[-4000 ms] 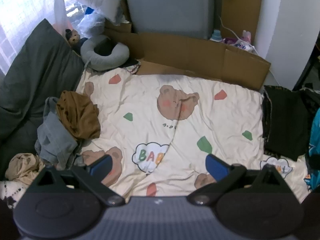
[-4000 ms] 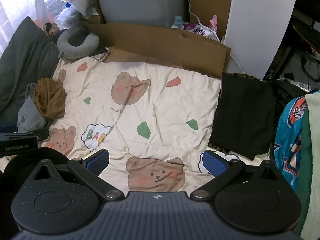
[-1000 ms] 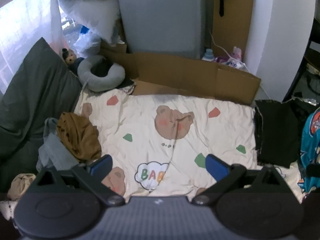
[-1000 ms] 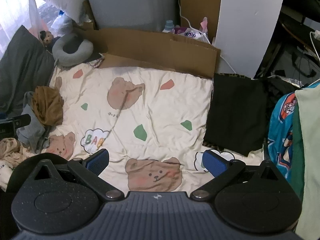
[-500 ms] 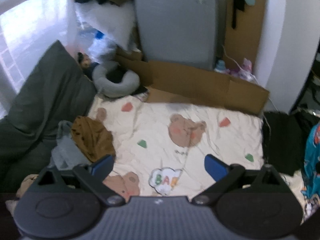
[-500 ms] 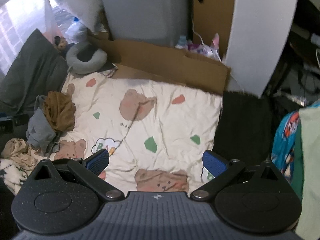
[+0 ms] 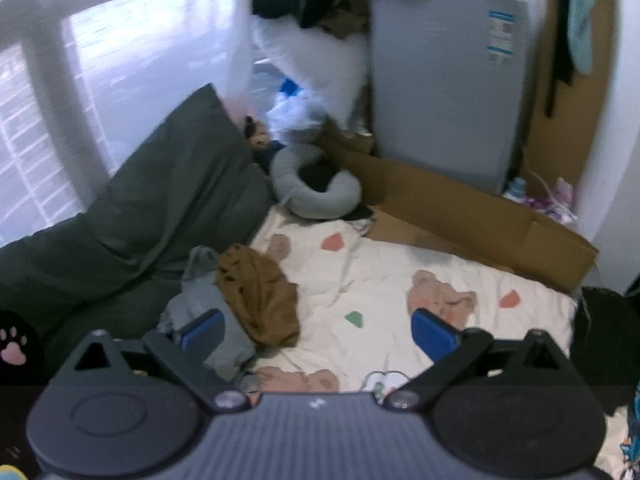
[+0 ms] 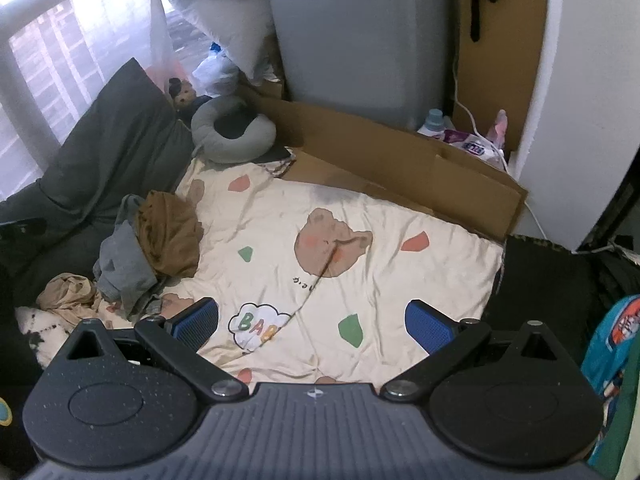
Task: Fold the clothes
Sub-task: 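Move both tools toward the brown garment on the clothes pile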
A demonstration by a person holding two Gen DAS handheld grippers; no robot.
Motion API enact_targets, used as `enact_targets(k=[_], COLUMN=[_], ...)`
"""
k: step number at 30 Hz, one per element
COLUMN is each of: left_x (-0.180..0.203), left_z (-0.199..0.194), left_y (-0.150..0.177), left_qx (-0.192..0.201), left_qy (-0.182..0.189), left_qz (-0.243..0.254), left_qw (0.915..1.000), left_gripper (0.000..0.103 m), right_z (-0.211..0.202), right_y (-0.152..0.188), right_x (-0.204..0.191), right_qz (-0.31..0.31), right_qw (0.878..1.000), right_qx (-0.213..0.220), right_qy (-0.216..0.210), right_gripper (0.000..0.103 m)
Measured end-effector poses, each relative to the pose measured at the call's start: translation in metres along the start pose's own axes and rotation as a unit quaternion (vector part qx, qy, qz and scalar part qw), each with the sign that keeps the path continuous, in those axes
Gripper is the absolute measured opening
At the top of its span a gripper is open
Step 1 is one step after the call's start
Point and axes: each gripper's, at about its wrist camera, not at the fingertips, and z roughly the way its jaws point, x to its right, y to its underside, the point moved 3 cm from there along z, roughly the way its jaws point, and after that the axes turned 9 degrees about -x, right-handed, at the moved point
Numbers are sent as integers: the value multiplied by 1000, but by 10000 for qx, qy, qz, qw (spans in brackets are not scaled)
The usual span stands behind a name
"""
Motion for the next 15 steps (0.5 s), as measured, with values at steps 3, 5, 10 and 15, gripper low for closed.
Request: enact_targets(k=[3, 5, 10, 15], left_x=[-16, -24, -41, -50], left_z=[9, 14, 33, 58], left_y=[-7, -10, -17, -23], left_qx=[-5, 45, 109, 12], left_qy=[-37, -48, -26, 130], left_qz=[-135, -193, -346, -503], left_qw=[9999, 9998, 9993, 9987], left_gripper=[101, 101, 101, 101], right_z=[11, 18, 37, 57], right_y=[-8, -13, -25, -40], right_x=[3, 4, 19, 31], right_qz=[-6, -50, 49, 83], right_qw=[10000, 10000, 10000, 9999], right_qx=[-31, -23, -43, -76], right_qy=[-56, -72, 26, 24], right_gripper=[103, 103, 103, 103])
